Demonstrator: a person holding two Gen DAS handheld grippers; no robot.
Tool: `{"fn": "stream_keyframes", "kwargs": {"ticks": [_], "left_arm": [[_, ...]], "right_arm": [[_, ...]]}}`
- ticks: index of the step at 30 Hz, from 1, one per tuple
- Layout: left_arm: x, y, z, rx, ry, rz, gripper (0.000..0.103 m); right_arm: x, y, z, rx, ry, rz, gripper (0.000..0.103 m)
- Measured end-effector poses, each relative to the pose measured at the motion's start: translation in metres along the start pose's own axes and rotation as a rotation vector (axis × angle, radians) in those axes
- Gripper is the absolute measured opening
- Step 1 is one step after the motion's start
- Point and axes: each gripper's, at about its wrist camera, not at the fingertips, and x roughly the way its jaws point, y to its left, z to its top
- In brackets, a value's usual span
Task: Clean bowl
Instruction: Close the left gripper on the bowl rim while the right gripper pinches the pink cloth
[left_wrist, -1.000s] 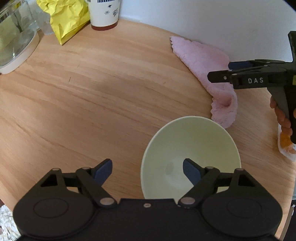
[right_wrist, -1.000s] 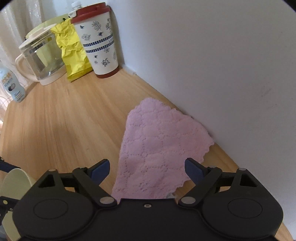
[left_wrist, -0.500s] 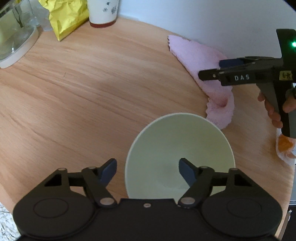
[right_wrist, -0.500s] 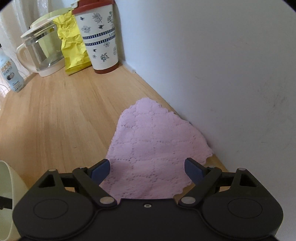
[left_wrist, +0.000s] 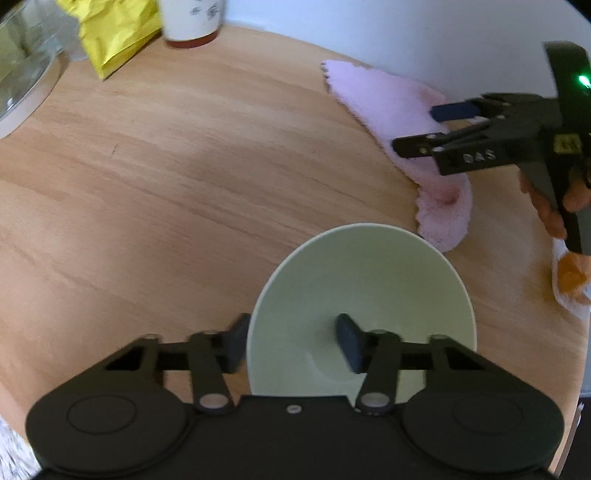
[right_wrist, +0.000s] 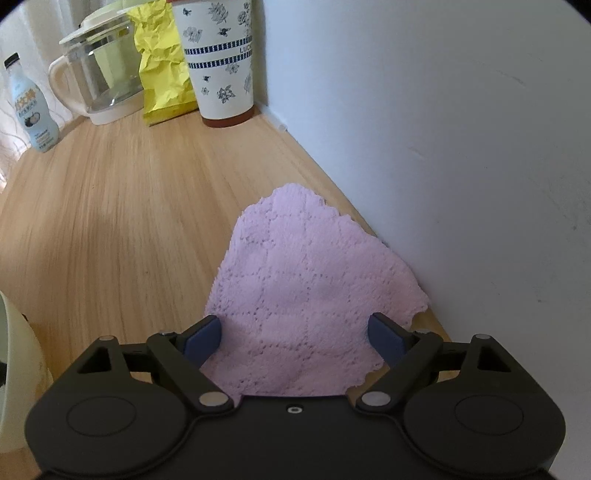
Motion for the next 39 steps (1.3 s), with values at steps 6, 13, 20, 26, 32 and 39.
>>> {"fn": "stream_keyframes", "kwargs": {"ticks": [6,13,20,26,32,39], "left_arm": [[0.0,0.009,0.005,-0.031,0.031,-0.02,0.043],[0.002,0.021,0.016,-0.082,0.064,-0.038,0.039],[0.004,0.022,0.019,-0.079,0.08,-0.081,0.028],[0.002,0.032,0.022,-0.109,0.082,-0.1,0.02],[0.001,0.042,0.03,-0.151,0.082,-0.117,0.016],[-0.005,0.066,0.036,-0.181,0.085,-0.153,0.014]], "right_arm": [[0.0,0.002,0.001,-0.001,0.018,-0.003,0.09],[-0.004,0.006,-0.004,-0.017,0.042,0.007,0.09],[-0.011,0.011,-0.011,-0.012,0.064,0.007,0.08],[-0.016,0.012,-0.018,0.008,0.068,-0.001,0.076],[-0.022,0.017,-0.026,0.032,0.079,-0.014,0.073],[-0.031,0.022,-0.036,0.081,0.087,-0.034,0.062]]}}
